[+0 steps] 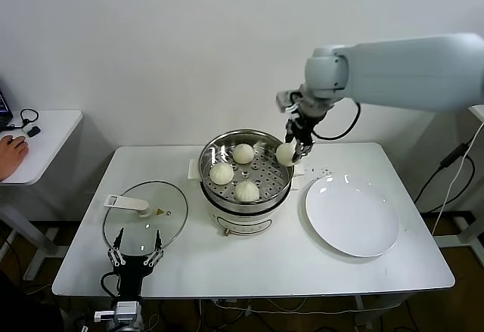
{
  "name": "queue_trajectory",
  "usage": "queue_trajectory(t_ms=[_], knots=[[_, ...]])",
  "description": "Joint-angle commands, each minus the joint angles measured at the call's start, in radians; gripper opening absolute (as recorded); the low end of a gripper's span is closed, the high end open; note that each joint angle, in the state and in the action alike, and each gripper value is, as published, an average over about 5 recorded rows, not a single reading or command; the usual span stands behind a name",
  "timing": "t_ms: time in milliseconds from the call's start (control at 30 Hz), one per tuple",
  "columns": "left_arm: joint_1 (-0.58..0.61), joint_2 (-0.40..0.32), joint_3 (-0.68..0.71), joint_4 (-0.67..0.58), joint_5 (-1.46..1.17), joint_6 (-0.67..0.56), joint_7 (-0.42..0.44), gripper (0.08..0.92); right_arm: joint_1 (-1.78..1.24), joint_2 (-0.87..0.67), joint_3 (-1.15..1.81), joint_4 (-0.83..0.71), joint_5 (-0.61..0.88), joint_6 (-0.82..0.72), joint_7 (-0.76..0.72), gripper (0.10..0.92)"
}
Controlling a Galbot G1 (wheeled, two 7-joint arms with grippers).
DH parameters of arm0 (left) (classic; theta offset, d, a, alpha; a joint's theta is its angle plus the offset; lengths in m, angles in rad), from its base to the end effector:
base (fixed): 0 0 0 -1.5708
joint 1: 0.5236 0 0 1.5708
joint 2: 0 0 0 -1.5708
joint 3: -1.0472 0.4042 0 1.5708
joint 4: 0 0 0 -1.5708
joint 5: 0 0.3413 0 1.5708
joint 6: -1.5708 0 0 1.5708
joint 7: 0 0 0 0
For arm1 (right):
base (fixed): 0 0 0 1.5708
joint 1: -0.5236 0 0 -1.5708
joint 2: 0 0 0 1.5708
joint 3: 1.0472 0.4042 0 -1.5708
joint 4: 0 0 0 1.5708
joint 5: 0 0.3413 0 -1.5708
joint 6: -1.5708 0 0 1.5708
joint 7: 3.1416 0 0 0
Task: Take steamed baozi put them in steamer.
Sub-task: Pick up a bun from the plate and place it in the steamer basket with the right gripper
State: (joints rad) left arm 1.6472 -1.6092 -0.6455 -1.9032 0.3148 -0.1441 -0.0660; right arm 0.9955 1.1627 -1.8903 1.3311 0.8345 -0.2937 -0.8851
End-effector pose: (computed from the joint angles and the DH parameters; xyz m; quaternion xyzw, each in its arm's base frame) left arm 0.0982 0.0280 -0.4236 0.0616 -0.9813 -0.1700 0.0664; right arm 0.5872 0.0098 0.0217 0.5199 -0.5034 0.5822 0.3705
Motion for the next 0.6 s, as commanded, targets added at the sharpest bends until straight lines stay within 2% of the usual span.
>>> queue_trajectory(t_ms=[33, 400, 600], knots=[[-0.001, 0.000, -0.008, 0.007, -0.002, -0.001, -0.001, 0.823, -0.260, 0.061, 0.140, -0.138, -0.087, -0.023, 0.049, 0.557], [-0.004, -0.002, -0.017, 0.023, -0.004, -0.004, -0.003, 0.823, -0.338, 0.081, 0.171, -0.227, -0.163, -0.008, 0.041, 0.560], [-0.006, -0.002, -0.018, 0.026, -0.006, -0.006, -0.003, 0.823, -0.342, 0.073, 0.187, -0.232, -0.150, -0.003, 0.046, 0.571]])
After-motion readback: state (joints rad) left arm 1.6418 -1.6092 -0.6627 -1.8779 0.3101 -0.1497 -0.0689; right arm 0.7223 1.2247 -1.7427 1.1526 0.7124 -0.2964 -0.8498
